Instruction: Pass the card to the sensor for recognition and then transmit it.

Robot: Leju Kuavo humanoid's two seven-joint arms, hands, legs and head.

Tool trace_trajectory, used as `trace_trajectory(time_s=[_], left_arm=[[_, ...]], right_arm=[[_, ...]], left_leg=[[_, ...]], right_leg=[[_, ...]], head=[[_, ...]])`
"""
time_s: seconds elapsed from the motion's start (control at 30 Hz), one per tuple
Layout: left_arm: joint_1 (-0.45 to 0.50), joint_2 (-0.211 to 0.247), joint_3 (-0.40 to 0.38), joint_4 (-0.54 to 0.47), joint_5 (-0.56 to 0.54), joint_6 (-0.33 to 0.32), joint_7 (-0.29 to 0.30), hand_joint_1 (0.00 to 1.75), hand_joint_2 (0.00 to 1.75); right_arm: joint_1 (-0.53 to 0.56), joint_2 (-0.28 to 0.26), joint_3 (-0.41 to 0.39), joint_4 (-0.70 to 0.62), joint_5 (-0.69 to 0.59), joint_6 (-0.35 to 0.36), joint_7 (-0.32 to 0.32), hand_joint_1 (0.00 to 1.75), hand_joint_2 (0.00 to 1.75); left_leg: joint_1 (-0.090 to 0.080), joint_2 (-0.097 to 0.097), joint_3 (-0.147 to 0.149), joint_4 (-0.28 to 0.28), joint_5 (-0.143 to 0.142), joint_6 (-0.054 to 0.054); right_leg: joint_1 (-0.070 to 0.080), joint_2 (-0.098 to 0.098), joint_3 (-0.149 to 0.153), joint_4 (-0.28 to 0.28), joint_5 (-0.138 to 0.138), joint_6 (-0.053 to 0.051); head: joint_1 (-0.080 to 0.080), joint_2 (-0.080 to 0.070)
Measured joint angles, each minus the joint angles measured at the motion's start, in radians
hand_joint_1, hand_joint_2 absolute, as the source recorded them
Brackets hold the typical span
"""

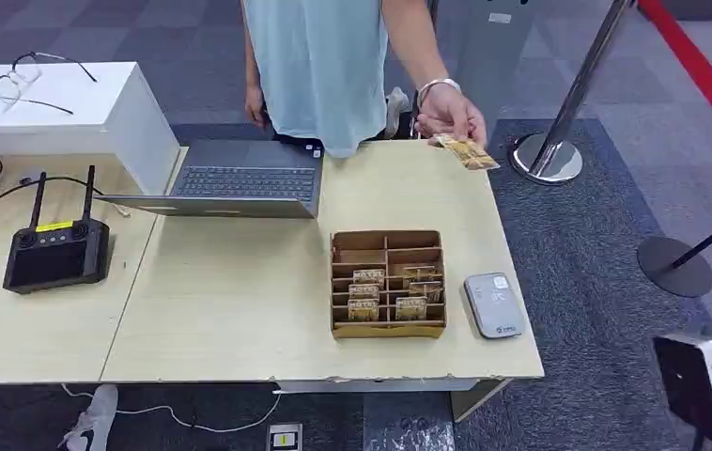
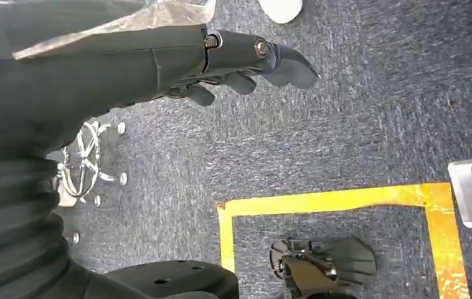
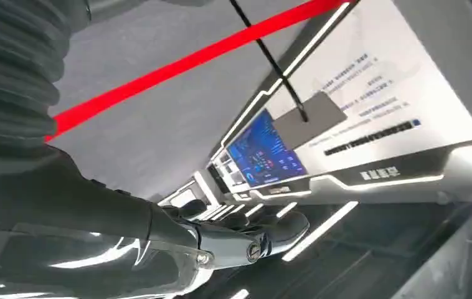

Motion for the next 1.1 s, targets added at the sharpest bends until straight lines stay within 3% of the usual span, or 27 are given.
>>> trace_trajectory(time_s=[0.07,0.2,0.53,0.57,0.6,0.67,0.7,0.73,0.77,0.8,0.87,1.1], left_arm=[[-0.001,0.0,-0.001,0.0,-0.005,-0.004,-0.005,0.0,1.75],[-0.003,0.0,-0.002,0.0,-0.01,-0.008,-0.005,0.0,1.75],[-0.007,0.002,-0.018,0.0,-0.038,-0.023,-0.005,0.0,1.75],[-0.007,0.002,-0.019,0.0,-0.04,-0.024,-0.006,0.0,1.75],[-0.007,0.002,-0.021,0.0,-0.043,-0.026,-0.006,0.0,1.75],[-0.007,0.002,-0.024,0.0,-0.045,-0.028,-0.006,0.0,1.75],[-0.007,0.002,-0.027,0.0,-0.046,-0.028,-0.006,0.0,1.75],[-0.007,0.002,-0.027,0.0,-0.047,-0.029,-0.006,0.0,1.75],[-0.007,0.002,-0.028,0.0,-0.049,-0.029,-0.008,0.0,1.75],[-0.007,0.002,-0.028,0.0,-0.052,-0.029,-0.009,0.0,1.75],[-0.007,0.002,-0.03,0.0,-0.055,-0.029,-0.009,0.0,1.75],[-0.007,0.003,-0.043,0.0,-0.061,-0.029,-0.009,0.0,1.75]], right_arm=[[-0.022,-0.039,0.056,-0.004,0.048,0.001,0.063,0.0,1.75],[-0.054,-0.105,0.172,-0.006,0.096,0.005,0.124,0.0,1.75],[-0.208,-0.229,0.458,0.027,0.206,0.122,0.175,0.03,1.75],[-0.224,-0.234,0.48,0.031,0.209,0.13,0.175,0.44,1.75],[-0.241,-0.238,0.503,0.036,0.212,0.137,0.174,1.05,1.75],[-0.274,-0.248,0.555,0.049,0.217,0.151,0.167,1.34,1.75],[-0.288,-0.251,0.58,0.057,0.222,0.154,0.164,1.4,1.75],[-0.3,-0.252,0.601,0.063,0.226,0.16,0.16,1.38,1.75],[-0.313,-0.253,0.619,0.069,0.227,0.165,0.157,1.2,1.75],[-0.327,-0.253,0.639,0.075,0.228,0.169,0.152,0.44,1.75],[-0.351,-0.253,0.674,0.089,0.228,0.172,0.148,0.24,1.75],[-0.406,-0.253,0.753,0.126,0.225,0.183,0.134,0.19,1.75]], left_leg=[[0.0,0.0,0.0,0.0,0.0,0.0],[0.0,0.0,0.0,0.0,0.0,0.0],[0.0,0.0,0.0,0.0,0.0,0.0],[0.0,0.0,0.0,0.0,0.0,0.0],[0.0,0.0,0.0,0.0,0.0,0.0],[0.0,0.0,0.0,0.0,0.0,0.0],[0.0,-0.001,0.0,0.0,0.0,0.0],[0.0,-0.001,0.0,0.0,0.0,0.0],[0.0,0.0,0.0,0.0,0.0,0.0],[0.0,0.0,0.0,0.0,0.0,0.0],[0.0,0.0,0.0,0.0,0.0,0.0],[0.0,0.0,0.0,0.0,0.0,0.0]], right_leg=[[0.0,0.0,0.0,0.0,0.0,0.0],[0.0,0.0,0.0,0.0,0.0,0.0],[0.0,0.0,0.0,0.0,0.0,0.0],[0.0,0.0,0.0,0.0,0.0,0.0],[0.0,0.0,0.0,0.0,0.0,0.0],[0.0,0.0,-0.001,0.0,0.0,0.0],[0.0,0.0,-0.001,0.0,0.0,0.0],[0.0,0.0,-0.001,0.0,0.0,0.0],[0.0,0.0,-0.001,0.0,0.0,0.0],[0.0,0.0,-0.001,0.0,0.0,0.0],[0.0,0.0,-0.001,0.0,0.0,0.0],[0.0,0.0,-0.001,0.0,0.0,0.0]], head=[[0.0,0.0],[0.0,0.0],[0.0,0.0],[0.0,0.0],[0.0,0.0],[0.0,0.0],[0.0,0.0],[0.0,0.0],[0.0,0.0],[0.0,0.0],[0.0,0.0],[0.0,0.0]])
